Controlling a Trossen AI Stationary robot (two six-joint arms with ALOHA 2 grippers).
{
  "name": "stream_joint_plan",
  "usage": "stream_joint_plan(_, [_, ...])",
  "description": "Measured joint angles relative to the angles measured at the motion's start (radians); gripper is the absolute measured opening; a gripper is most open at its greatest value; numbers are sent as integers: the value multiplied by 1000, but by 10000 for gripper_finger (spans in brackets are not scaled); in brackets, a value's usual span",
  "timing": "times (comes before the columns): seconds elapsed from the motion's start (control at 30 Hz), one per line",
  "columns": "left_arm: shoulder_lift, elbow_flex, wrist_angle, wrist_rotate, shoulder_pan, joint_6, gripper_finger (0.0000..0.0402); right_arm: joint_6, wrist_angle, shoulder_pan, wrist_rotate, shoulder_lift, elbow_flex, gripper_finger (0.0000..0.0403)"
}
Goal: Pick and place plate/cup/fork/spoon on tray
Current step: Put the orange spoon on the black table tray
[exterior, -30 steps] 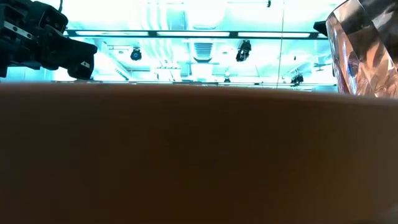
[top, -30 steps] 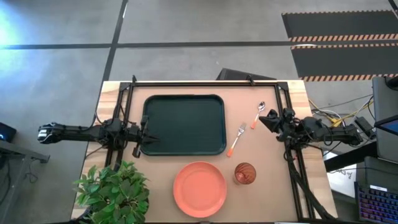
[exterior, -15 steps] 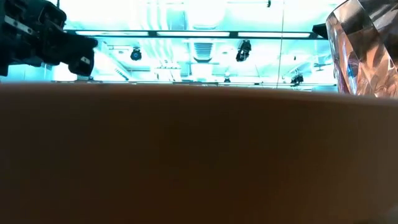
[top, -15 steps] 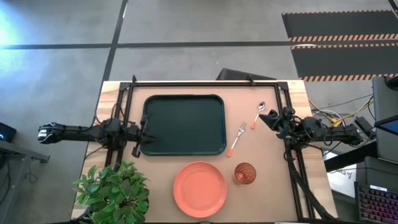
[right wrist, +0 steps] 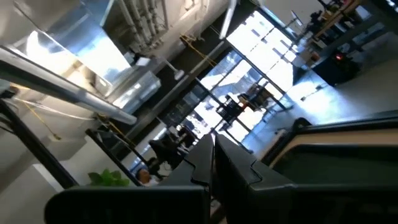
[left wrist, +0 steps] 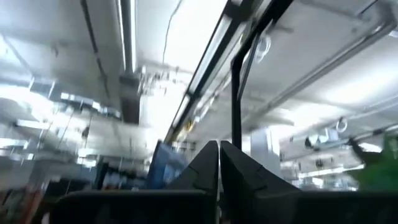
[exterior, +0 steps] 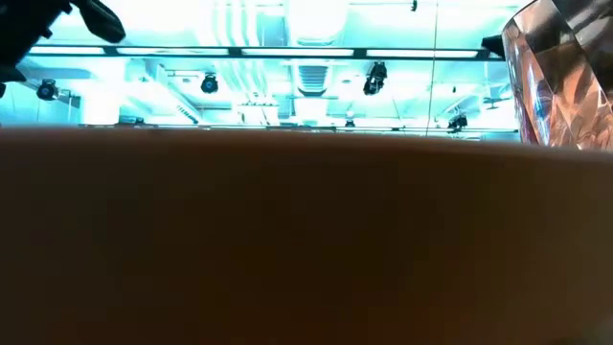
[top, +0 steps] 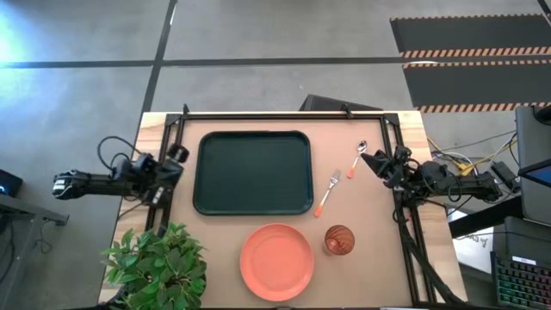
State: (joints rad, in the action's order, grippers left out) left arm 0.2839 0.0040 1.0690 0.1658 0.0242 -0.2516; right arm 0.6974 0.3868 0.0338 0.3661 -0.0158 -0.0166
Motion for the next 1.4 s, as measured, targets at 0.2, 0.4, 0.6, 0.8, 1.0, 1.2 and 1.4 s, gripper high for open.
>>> stream_joint_plan(0.2, [-9, 0, 13, 0, 0, 1, 0, -15, 65, 0, -82, 0, 0, 9])
stream_joint_plan(0.4, [-6, 0, 12, 8, 0, -2, 0, -34, 89, 0, -47, 0, 0, 9])
stream_joint_plan(0.6, [7, 0, 13, -8, 0, -4, 0, -78, -208, 0, 63, -19, -142, 9])
stream_joint_plan(0.8, [8, 0, 12, -113, 0, -6, 0, 4, -696, 0, 148, -196, -444, 21])
stream_joint_plan(1.0, [-4, 0, 11, -171, 0, -7, 0, 129, -1103, 0, 214, -522, -727, 70])
stream_joint_plan(1.2, [-33, 0, -19, -313, 1, 4, 0, 362, -1447, 0, 207, -842, -906, 119])
stream_joint_plan(1.4, [-82, 34, -200, -352, 2, 22, 0, 579, -1626, -7, 118, -1076, -1004, 134])
